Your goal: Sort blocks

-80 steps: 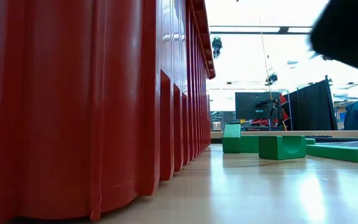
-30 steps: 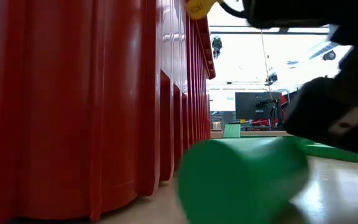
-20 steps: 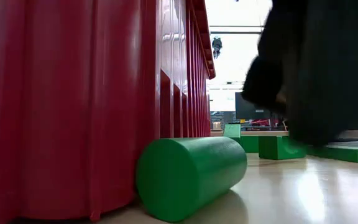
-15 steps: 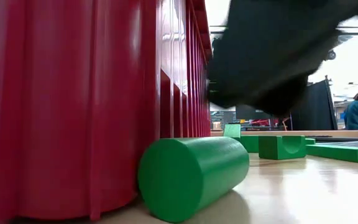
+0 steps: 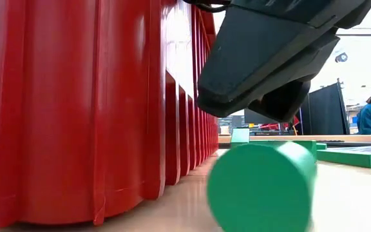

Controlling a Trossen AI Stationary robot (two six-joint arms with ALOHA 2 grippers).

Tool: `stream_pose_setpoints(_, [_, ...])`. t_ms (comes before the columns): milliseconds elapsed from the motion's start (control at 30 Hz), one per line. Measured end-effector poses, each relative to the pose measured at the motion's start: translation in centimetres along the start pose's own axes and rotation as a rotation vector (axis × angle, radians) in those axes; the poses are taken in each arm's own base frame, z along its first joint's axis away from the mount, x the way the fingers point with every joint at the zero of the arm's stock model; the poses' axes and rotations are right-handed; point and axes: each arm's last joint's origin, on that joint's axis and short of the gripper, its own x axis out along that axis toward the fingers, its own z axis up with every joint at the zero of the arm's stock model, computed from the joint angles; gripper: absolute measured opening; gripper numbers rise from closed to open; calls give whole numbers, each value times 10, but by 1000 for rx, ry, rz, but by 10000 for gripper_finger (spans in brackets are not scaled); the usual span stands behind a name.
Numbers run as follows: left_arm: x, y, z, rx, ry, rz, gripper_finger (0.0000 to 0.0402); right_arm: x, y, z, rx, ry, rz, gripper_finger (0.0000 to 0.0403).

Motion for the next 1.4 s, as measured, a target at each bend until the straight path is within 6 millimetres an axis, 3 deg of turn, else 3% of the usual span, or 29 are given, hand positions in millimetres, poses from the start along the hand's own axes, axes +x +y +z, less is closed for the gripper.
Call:
stream_pose_setpoints(167, [0,0,0,0,-1,0,0,1,3,-2,-16,40,59,0])
stream_pose_setpoints(367, [0,0,-1,1,13,1,0,2,24,-21,-98,107,147,0])
stream_pose_setpoints(467, [0,0,-1,1,14,2,0,6,25,-29,-57,142,144,0])
stream_pose_setpoints(700, [0,0,-1,-4,12,2,0,19,9,-33,75,149,27,0])
stream_pose_setpoints(967, [0,1,-1,-11,11,4,0,14,-13,-32,156,218,-144,0])
stream_pose_setpoints(1400, [0,1,-1,-13,11,3,0,11,-29,-19,199,172,-212,0])
